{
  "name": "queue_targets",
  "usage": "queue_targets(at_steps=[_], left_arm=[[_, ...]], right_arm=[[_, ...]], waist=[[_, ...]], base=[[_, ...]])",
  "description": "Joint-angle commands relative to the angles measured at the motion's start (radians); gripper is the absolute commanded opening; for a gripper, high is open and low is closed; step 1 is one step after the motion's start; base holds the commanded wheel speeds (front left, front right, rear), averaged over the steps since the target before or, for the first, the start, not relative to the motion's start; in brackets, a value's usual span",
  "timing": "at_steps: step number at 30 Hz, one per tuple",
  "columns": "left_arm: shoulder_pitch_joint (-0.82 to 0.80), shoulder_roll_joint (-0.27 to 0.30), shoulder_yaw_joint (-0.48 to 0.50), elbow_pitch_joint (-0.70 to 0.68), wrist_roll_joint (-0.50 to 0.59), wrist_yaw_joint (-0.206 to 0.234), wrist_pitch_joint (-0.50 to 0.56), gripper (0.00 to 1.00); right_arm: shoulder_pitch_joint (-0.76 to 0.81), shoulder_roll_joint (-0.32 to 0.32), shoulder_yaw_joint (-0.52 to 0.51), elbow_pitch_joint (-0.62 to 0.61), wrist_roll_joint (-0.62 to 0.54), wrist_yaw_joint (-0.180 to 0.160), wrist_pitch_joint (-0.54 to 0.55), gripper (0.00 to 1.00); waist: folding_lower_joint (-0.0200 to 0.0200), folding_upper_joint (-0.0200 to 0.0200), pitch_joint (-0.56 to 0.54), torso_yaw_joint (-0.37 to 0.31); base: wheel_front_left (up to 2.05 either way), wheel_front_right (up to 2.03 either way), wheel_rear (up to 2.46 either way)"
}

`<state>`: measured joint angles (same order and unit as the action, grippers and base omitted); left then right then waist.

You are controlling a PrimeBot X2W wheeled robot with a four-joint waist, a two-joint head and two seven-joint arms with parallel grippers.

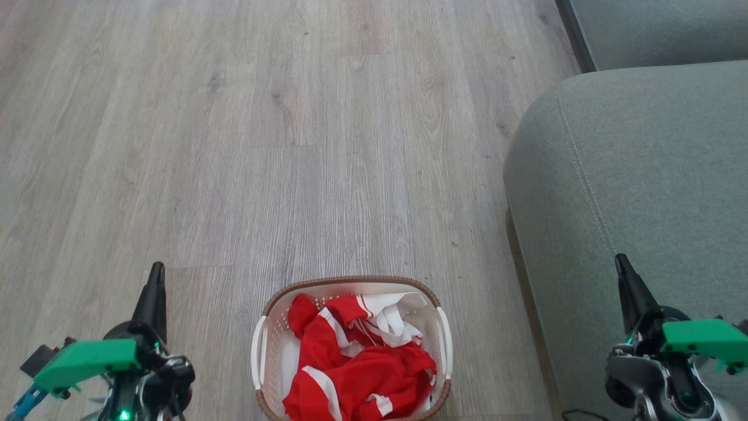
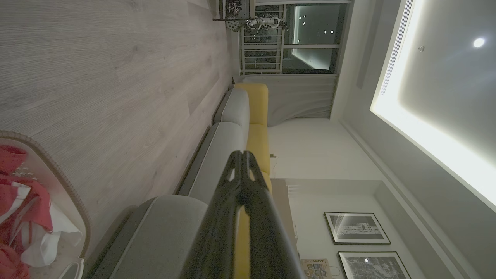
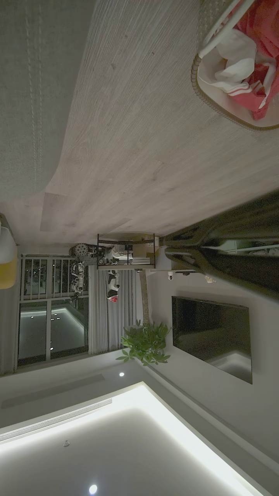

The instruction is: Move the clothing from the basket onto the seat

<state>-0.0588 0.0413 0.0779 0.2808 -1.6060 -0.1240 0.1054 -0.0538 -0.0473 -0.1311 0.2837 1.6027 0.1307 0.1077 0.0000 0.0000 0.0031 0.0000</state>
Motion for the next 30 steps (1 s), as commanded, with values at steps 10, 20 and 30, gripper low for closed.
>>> queue_targets(at_steps=[10,20,30], left_arm=[[-0.049,0.009,0.035,-0.036,-0.003,-0.007,0.007,0.00],[0.025,-0.004,-0.008,0.033,0.007,0.002,-0.014,1.00],[0.036,-0.003,-0.016,0.003,0.040,0.013,-0.041,1.00]], right_arm=[[-0.054,-0.003,0.018,-0.039,0.006,0.000,0.005,0.00],[0.016,0.002,0.020,0.042,-0.002,0.000,-0.014,1.00],[0.013,0.002,0.038,0.040,-0.025,0.000,-0.040,1.00]], waist=[[0.0000,0.0000,0.000,0.000],[0.0000,0.0000,-0.001,0.000],[0.0000,0.0000,-0.004,0.001]], base=[[0.00,0.00,0.00],[0.00,0.00,0.00],[0.00,0.00,0.00]])
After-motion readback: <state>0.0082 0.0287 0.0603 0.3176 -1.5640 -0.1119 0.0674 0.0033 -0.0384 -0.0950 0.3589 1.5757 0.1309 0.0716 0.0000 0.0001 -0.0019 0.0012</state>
